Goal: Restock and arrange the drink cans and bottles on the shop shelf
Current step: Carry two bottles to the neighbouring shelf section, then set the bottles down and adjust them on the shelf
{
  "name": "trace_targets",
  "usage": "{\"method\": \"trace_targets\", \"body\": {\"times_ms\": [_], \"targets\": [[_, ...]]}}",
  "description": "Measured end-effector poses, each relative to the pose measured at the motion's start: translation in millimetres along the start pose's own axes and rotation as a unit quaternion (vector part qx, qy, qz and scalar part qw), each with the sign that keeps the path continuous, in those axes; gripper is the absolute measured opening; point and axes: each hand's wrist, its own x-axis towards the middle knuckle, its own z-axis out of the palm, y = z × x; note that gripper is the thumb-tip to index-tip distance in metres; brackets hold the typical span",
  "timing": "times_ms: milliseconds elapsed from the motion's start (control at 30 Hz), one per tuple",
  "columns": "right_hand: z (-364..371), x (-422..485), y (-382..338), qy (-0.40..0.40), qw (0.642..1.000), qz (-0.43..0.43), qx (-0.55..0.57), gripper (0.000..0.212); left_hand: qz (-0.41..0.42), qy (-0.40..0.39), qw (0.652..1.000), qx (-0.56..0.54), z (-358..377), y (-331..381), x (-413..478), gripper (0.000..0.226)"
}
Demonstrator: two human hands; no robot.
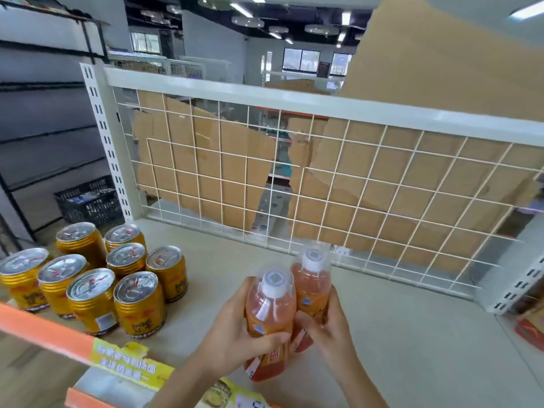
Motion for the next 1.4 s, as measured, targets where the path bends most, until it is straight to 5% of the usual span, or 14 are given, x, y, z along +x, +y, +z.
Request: {"method": "trace_targets", "body": {"times_ms": [233,567,667,900,1033,1400], "targets": [[21,-1,-7,-0.012,1.000,0.016,0.009,0.075,0.019,-0.064,0.998,-0.022,-14,0,-9,0.066],[8,-33,-13,0.021,0.997,0.057,-0.055,0.067,0.095,0.013,0.995,-0.011,-2,2,-25,0.076],[-11,-49,-13,0.036,0.992,0.055,-0.106,0.045,0.138,0.061,0.988,0.041,1,5,-30,0.079],[-83,-103,-25,0.093,0.970,0.021,-0.224,0.053,0.261,0.144,0.919,0.260,14,28,-37,0.069],[-133,-150,-37,0.145,0.958,0.017,-0.248,0.052,0.293,0.112,0.895,0.319,42,44,-44,0.063],[-271,-303,-56,0.278,0.891,0.067,-0.354,0.050,0.243,-0.057,0.902,0.352,161,39,-70,0.064]]}}
